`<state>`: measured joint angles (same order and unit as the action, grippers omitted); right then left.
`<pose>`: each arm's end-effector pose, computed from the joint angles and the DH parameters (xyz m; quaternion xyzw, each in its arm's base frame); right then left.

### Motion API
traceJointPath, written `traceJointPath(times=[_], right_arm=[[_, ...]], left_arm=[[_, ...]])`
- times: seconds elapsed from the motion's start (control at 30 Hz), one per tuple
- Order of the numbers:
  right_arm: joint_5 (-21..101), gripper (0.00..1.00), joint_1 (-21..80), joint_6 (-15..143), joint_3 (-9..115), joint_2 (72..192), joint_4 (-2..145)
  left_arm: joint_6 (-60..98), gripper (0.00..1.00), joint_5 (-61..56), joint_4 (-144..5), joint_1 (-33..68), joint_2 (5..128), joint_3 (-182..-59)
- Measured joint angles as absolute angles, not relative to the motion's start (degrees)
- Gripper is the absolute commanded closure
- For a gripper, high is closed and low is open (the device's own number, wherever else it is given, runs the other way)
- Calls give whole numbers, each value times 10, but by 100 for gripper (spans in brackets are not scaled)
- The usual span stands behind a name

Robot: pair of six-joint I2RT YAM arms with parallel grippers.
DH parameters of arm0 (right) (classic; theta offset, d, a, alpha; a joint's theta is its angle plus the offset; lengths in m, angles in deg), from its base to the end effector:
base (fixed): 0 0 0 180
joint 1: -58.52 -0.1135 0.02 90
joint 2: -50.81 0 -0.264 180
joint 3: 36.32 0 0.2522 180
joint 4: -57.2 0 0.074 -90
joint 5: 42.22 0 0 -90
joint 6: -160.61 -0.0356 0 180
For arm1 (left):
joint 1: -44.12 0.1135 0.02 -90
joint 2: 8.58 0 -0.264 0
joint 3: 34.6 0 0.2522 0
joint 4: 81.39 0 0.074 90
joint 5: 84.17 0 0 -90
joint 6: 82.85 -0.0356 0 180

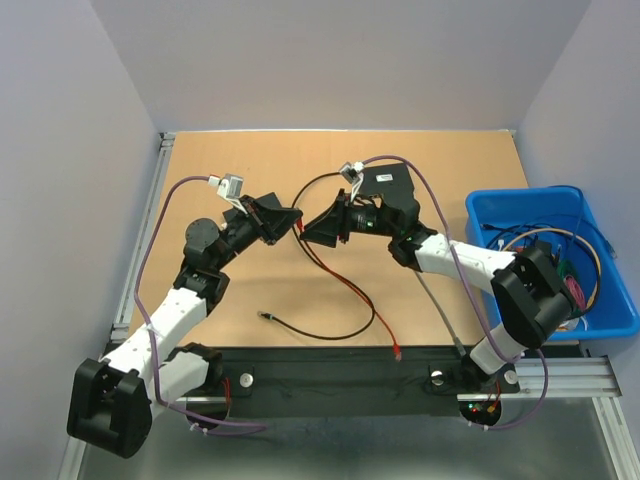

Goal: Insert the plug into the switch port

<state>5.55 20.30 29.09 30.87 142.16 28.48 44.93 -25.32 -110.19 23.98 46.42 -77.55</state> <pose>0.2652 0.2393 0.2822 -0.2463 0.6402 0.6269 0.3693 0.1958 -0.0914 0.3072 0.1248 0.6009 -0.5145 0.5989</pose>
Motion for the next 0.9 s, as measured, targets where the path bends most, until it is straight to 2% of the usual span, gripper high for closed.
traceJointPath(times=[0.23,0.4,0.9], right_arm=[[198,42,190,406,337,1374,464],[285,46,164,463,351,1336,522],[365,53,106,519,429,1389,591]], left_arm=[[449,100,-203,-1026,239,459,-796],[448,100,-155,-979,235,459,-813],[449,100,-102,-943,228,476,-813]])
